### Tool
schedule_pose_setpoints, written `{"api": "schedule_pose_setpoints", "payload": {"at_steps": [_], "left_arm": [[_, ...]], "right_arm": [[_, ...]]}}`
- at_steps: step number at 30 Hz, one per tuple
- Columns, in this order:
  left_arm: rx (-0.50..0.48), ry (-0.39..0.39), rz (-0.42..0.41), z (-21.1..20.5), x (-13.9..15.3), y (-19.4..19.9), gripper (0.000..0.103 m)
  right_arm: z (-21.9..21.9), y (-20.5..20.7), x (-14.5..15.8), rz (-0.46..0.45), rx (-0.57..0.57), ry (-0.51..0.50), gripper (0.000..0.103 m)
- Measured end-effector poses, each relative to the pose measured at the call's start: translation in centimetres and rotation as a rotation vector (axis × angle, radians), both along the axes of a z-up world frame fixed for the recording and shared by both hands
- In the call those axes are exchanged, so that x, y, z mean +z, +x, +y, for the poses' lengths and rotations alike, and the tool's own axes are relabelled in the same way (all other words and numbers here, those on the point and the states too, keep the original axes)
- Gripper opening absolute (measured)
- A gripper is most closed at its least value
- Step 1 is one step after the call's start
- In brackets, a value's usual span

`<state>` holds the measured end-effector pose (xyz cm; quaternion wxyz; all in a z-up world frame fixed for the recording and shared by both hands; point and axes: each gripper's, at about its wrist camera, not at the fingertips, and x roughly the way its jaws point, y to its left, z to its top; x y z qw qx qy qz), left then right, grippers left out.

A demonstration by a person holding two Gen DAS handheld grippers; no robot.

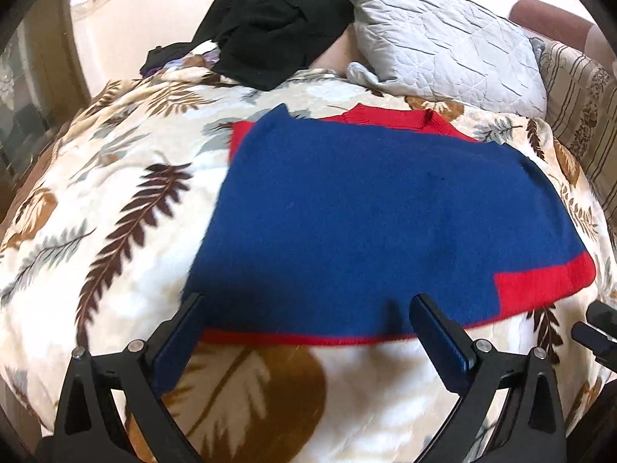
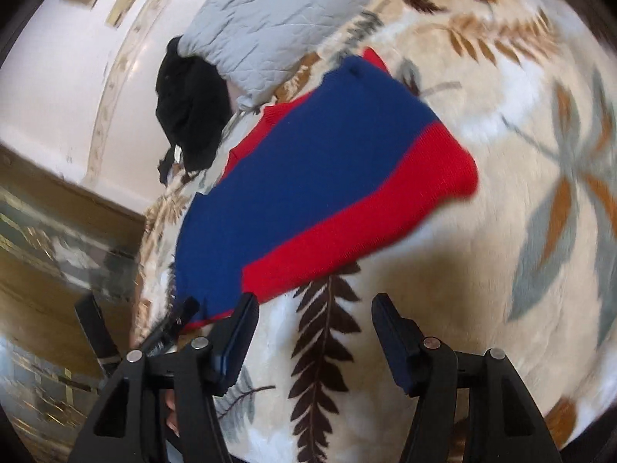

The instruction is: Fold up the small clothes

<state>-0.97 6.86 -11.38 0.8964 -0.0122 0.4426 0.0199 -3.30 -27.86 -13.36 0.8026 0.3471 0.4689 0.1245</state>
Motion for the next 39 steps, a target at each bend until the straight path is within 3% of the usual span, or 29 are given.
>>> {"api": "schedule_pose_setpoints", "payload": {"at_steps": [7,17,20,22,35,39], "left_arm": [[-0.012,0.002,-0.016,-0.8,0.8,0.7,0.103],[-0.046,0.011,-0.049,-4.0,0.9,7.2,0.103],[-0.032,0.020,0.084,-4.5,-2.4,9.5,0.103],[-0.030,0.035,0.037,-4.6,-2.1,9.2,0.103],[-0.020,-0.022,0.019,-3.5,0.0,7.8,0.103],[-0.028,0.004,0.029,-3.5,-0.6,7.8,0.103]], "right_arm": [[-2.2,2.6,-1.1,0.030,-0.063,0.102,0.065],[-3.4,6.0,-2.5,0.064,-0.148,0.178,0.067],[-3.5,6.4,-2.5,0.051,-0.149,0.166,0.067],[-3.5,6.5,-2.3,0.045,-0.153,0.165,0.067],[-2.9,7.9,-1.8,0.024,-0.148,0.068,0.068],[-2.5,8.2,-1.8,0.019,-0.138,0.029,0.068]]}}
